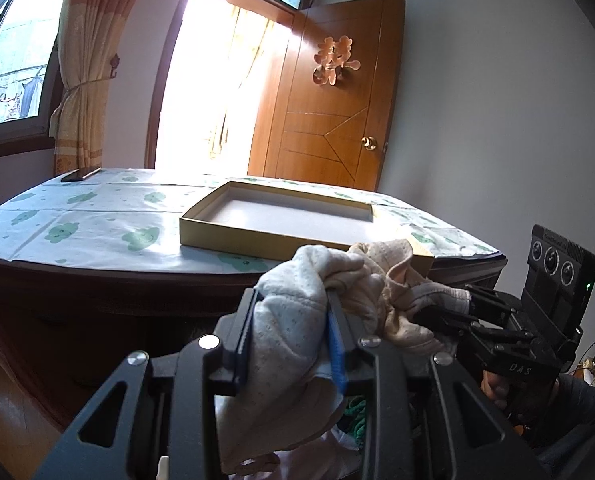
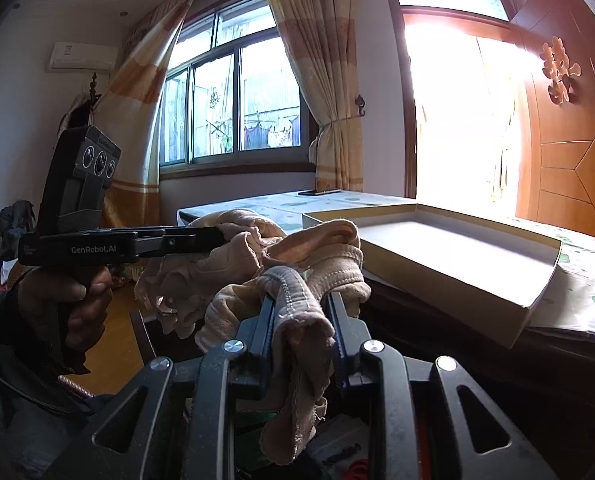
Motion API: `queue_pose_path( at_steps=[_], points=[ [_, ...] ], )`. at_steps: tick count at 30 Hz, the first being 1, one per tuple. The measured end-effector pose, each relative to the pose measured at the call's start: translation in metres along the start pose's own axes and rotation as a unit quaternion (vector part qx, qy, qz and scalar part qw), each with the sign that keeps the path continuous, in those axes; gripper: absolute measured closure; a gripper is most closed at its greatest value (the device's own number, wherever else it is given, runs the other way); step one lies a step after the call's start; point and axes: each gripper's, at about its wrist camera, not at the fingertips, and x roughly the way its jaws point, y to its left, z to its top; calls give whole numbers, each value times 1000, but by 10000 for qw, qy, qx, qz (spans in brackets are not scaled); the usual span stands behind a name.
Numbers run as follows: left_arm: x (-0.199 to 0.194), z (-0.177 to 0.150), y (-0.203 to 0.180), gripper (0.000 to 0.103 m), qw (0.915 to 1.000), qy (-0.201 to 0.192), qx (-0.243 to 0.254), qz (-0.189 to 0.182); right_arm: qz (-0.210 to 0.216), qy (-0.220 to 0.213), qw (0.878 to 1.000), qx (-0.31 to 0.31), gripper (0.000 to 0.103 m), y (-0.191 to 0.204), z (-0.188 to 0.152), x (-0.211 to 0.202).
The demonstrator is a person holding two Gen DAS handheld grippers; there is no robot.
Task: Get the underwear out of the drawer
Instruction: 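Carry both held garments over the cream tray on the table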
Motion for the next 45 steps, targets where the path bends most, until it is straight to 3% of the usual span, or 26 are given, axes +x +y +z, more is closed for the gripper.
queue_pose_path(
  at_steps=[15,35,39,45],
  points=[
    [-5,18,-8,73,9997,-216,77,2,-44,-117,9998,121,77,-6,3,-3],
    [11,41,-30,73,9990,-197,335,-231,-577,-181,9977,298,80,-36,23,-16],
    [18,43,-28,73,9991,-114,262,-314,-494,-114,9981,363,80,-42,24,-17],
    [22,39,-22,73,9993,1,178,-335,-441,205,9983,313,92,-33,14,-11]
  ],
)
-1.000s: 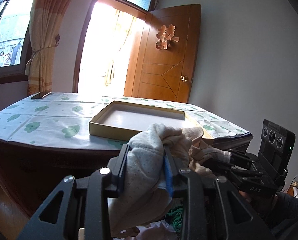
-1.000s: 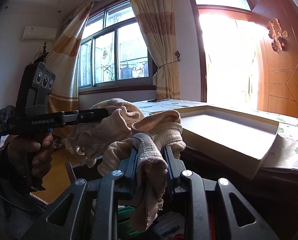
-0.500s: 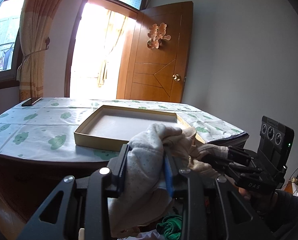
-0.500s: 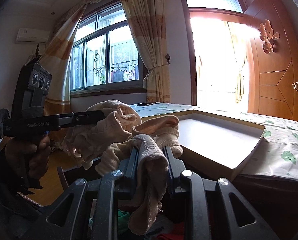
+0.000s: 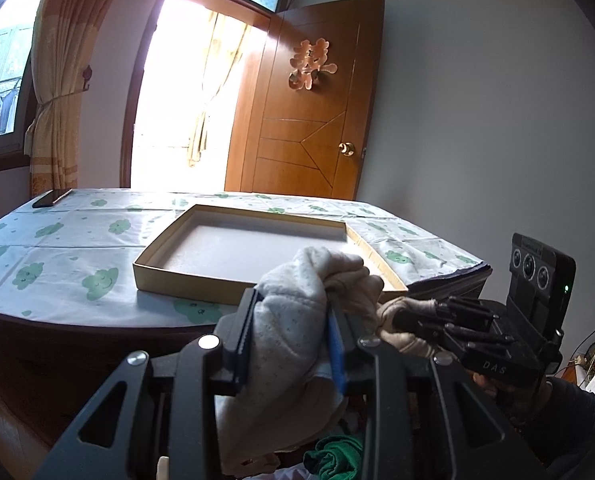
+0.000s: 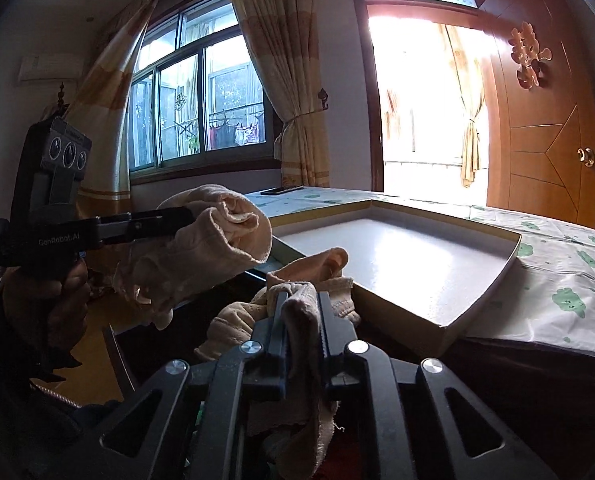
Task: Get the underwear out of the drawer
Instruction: 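Carry both held garments over the cream tray on the table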
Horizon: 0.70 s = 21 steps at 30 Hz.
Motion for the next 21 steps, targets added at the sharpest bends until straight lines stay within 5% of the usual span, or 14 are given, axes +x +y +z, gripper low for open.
queue_pose_path(
  at_steps=[21],
  points=[
    [-6,33,0,73,9997,-226,-42,63,29,-488,9982,-361,93,17,47,-21]
  ],
)
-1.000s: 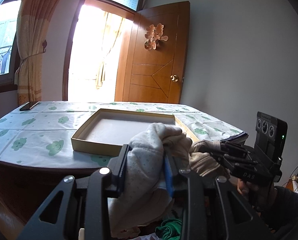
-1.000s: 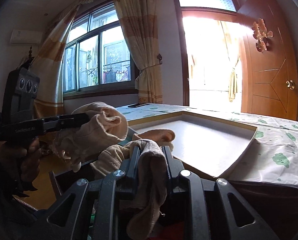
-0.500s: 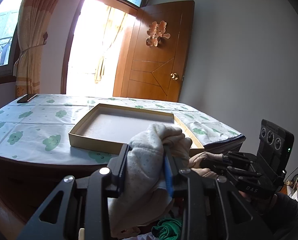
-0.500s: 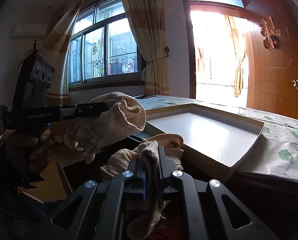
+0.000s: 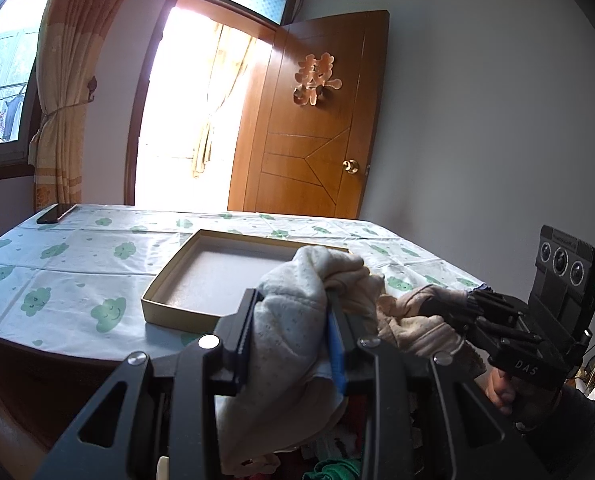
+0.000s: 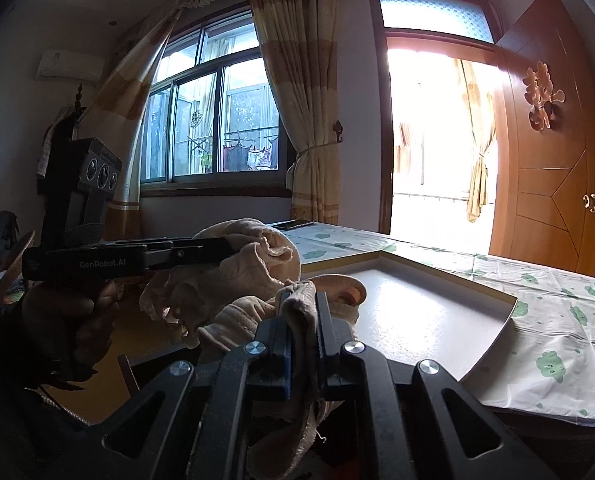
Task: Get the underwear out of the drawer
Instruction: 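Carry both held garments over the cream tray on the table, then lower both garments into the tray and open both tools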
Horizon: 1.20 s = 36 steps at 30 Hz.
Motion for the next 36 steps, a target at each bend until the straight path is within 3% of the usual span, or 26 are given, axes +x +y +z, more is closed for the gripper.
queue_pose_path(
  at_steps=[17,26,36],
  points=[
    [36,38,4,73,9999,111,-33,14,-429,-132,9989,-136,93,-29,35,10],
    [110,51,11,73,9973,645,-356,31,-1303,82,9914,94,93,-80,43,36],
    [183,62,-9,73,9939,1069,-153,212,-2043,570,9772,132,93,-136,40,74]
  ],
)
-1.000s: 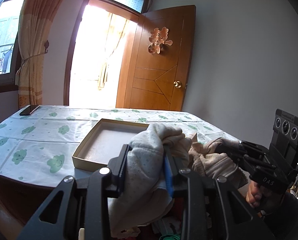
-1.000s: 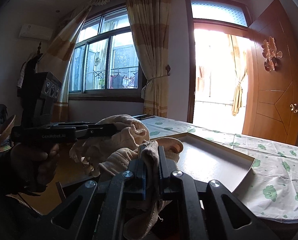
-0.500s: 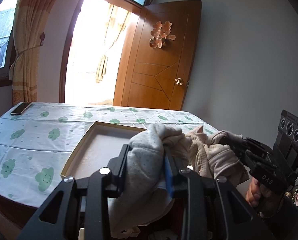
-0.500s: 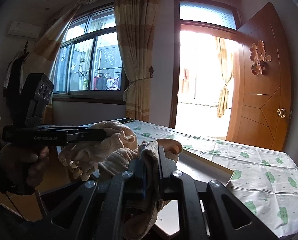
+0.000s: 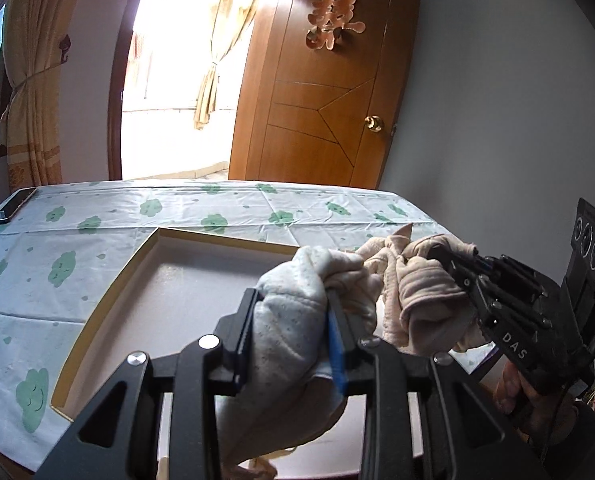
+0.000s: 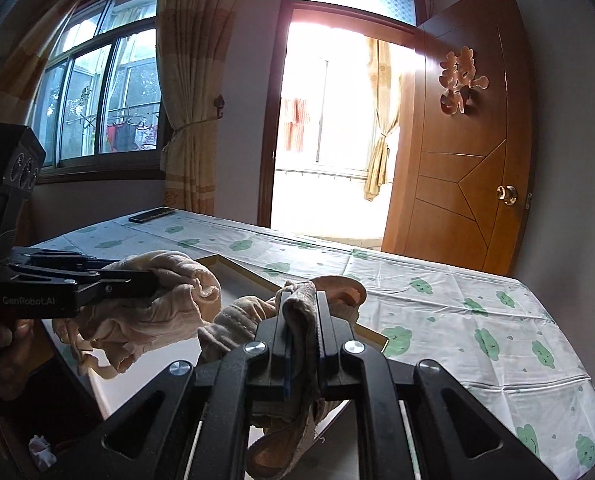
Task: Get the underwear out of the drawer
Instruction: 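Lower both garments into the tray and open both tools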
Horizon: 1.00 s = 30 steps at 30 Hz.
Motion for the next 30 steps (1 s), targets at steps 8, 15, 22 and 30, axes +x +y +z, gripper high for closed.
queue_pose_path(
  at_steps=[8,15,22,30],
  points=[
    [42,29,-12,73,9996,230,-17,162,-246,694,9973,-21,93,-6,-5,49],
    [70,33,-9,73,9980,541,0,320,-374,1284,9909,176,93,-24,-12,81],
    [87,27,1,73,9958,807,-222,360,-611,1522,9859,-340,93,-21,-5,98],
    [99,34,8,58,9949,809,-252,547,-668,1546,9853,-301,42,-26,-1,103]
  ],
)
